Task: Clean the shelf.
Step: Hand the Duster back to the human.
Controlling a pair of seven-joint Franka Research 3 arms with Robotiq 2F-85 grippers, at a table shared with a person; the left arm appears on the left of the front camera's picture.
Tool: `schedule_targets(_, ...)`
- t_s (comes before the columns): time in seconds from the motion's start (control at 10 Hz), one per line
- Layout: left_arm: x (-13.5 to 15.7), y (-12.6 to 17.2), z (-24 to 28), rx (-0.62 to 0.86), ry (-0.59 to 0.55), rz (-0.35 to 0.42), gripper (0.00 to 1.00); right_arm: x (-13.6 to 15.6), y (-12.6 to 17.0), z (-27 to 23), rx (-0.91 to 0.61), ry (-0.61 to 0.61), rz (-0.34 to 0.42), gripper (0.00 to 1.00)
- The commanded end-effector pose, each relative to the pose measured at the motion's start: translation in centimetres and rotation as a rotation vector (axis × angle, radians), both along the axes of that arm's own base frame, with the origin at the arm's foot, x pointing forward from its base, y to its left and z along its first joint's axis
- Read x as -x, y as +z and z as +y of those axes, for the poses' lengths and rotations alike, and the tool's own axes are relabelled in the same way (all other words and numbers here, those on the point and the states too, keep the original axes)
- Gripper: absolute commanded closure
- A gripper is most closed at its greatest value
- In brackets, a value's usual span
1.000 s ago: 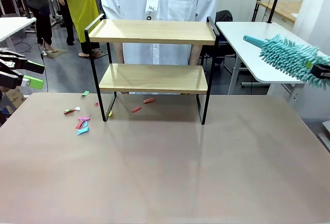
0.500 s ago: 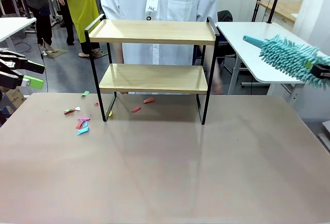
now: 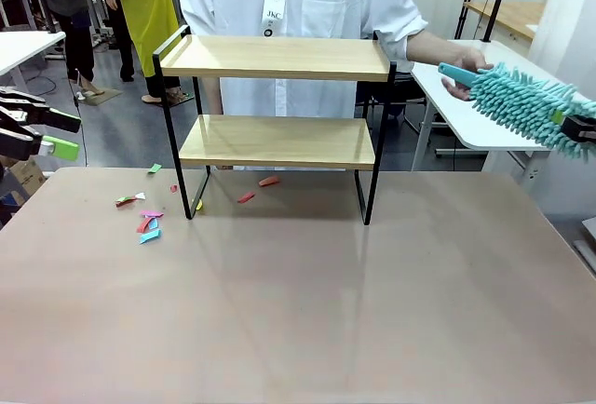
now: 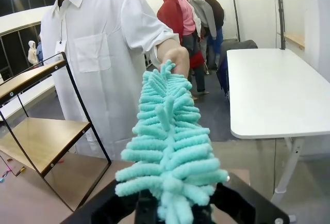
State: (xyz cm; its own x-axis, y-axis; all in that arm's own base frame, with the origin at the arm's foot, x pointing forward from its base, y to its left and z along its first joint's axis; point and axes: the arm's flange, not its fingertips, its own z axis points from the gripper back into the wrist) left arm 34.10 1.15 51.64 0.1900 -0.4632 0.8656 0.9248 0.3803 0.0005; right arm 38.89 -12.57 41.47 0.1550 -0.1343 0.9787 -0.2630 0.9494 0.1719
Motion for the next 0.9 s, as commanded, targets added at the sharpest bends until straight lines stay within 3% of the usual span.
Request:
schedule_targets(0.0,-0.28,-0.13,-0.10,0.018,-0.012,-0.023,0.00,0.13,0.39,-0.03,0.001,-0.002,0.006,0.83)
schedule_targets(0.5,-0.28,-0.13,-0.10,0.018,-0.012,-0.023,0.00,0.13,0.39,-0.03,0.001,-0.002,0.006,0.83)
schedule_targets(0.6,-0.28,-0.13,-0.10,0.018,-0.012,-0.023,0.00,0.00,0.02,0.01,0.000,0.000,-0.001,0.36)
schedule_targets(0.7,-0.28,-0.13,-0.10,0.018,-0.012,-0.023,0.00,-0.08,-0.13,0.07,-0.009,0.001,0.002,0.25)
schedule_targets(0.8,-0.28,-0.13,-0.10,0.018,-0.012,-0.023,0.00,-0.10,0.09,0.06,-0.023,0.008,0.020,0.00)
